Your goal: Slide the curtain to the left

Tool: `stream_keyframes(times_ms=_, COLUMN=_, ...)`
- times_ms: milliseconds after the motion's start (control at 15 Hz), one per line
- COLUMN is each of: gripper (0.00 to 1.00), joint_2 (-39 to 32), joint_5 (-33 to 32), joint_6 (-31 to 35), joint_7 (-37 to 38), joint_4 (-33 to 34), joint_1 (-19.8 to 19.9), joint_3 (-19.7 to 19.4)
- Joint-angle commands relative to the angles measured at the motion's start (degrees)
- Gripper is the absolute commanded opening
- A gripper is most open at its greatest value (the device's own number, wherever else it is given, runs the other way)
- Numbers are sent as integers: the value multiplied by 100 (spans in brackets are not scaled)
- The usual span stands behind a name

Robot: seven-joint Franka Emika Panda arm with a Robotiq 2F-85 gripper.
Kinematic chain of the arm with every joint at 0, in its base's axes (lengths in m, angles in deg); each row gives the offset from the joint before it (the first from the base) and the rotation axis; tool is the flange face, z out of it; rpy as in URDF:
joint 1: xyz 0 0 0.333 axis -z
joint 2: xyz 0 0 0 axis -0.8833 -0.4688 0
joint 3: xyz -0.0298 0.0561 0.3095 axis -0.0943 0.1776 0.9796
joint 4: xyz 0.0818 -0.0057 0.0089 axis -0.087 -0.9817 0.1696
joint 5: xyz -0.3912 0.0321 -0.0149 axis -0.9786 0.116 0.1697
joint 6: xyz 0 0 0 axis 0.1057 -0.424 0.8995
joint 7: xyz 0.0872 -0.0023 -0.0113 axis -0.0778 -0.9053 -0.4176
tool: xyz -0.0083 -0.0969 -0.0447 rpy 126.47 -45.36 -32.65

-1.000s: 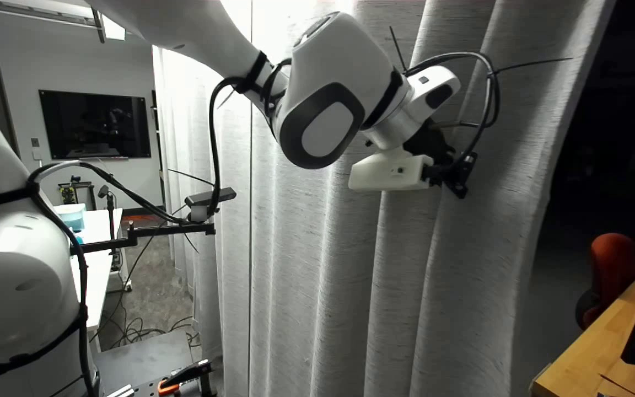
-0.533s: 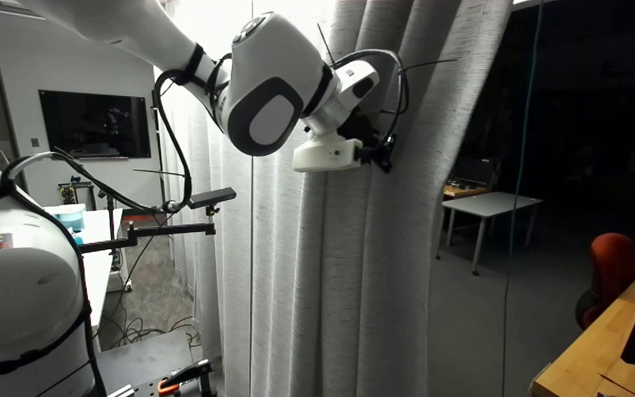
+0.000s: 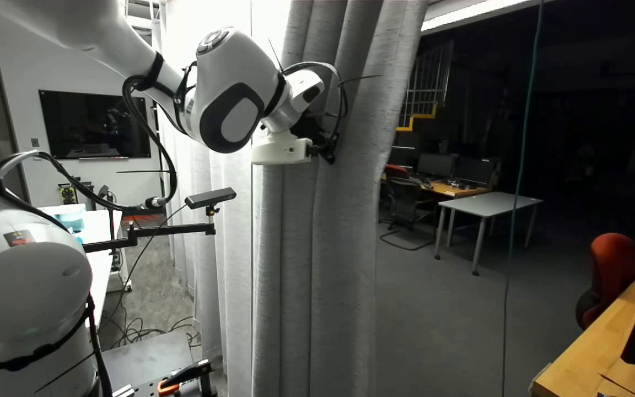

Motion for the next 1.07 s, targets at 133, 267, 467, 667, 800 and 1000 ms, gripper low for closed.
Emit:
stream_keyframes(times_ms=133, gripper=1, joint_2=-326, joint_5=224, joint_6=-94, joint_7=651, joint_4=-249, joint_1=-918, joint_3=582)
stream_keyframes(times_ms=267, gripper=1, joint_2=-395, joint_5=-53, joint_6=-98, joint_7=1023, joint_4=-169, joint_1=-1092, joint_3=753)
stream_keyframes(times_ms=467, gripper=1, joint_2=-661, joint_5=-31, joint_6=-81, joint_7=1317, joint_4=-69, joint_1=-1442, joint_3=1061)
stream_keyframes(times_ms=667, gripper=1, joint_2=-903, joint_5=-61, joint_6=-81, joint_7=1542, joint_4=168, joint_1=-1554, joint_3=1403)
stream_keyframes(times_ms=800, gripper=1, joint_2=-1088, joint_5=-88, joint_6=-68, joint_7=1626, joint_4=303, joint_1=-1550, joint_3=1621)
stream_keyframes(times_ms=1000, gripper=1, joint_2=-1393, joint_5=-117, joint_6=-85, joint_7=1730, joint_4=557, joint_1=-1474, joint_3=1959)
